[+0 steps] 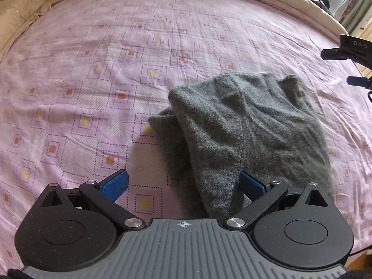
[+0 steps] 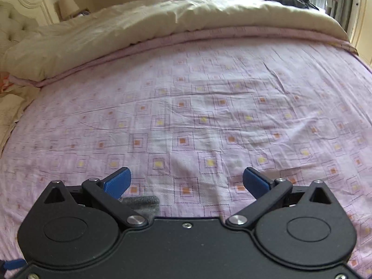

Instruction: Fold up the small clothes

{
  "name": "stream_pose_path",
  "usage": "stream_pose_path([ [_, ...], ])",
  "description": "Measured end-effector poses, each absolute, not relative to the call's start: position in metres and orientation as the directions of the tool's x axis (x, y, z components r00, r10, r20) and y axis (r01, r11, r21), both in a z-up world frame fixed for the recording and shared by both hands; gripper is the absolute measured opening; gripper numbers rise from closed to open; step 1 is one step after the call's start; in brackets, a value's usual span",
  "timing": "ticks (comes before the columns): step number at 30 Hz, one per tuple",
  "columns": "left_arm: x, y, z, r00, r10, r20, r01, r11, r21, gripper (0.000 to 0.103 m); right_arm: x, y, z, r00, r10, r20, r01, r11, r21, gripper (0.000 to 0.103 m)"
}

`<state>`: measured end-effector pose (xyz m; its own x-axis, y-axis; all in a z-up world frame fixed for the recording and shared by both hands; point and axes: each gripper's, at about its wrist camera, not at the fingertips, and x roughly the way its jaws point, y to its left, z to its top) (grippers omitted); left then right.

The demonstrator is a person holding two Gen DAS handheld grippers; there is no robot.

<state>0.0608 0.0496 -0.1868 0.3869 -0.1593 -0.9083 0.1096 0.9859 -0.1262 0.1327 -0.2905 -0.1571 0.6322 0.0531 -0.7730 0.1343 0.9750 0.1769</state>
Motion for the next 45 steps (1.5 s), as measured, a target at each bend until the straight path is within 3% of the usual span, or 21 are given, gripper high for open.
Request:
stream_pose_path([
  [21, -0.015, -0.003, -0.067, 0.554, 0.021, -0.832, -0.007, 1.000, 0.021, 0.102, -0.025, -0.288, -0.104, 0.632, 0.176, -0.755, -0.034, 0.979, 0.200, 0.103],
  [37, -0.070, -0.011, -0.037, 0.527, 0.047, -0.849, -0.082, 0.997, 0.004, 0.101, -0.082, -0.280, -0.076, 0.609, 0.236, -0.757, -0.098, 0.970, 0.223, 0.103],
  [45, -0.085, -0.022, -0.033, 0.507, 0.123, -0.853, -0.081, 0.992, 0.095, 0.101, -0.098, -0.267, -0.062, 0.629, 0.234, -0.741, -0.132, 0.972, 0.194, 0.102],
])
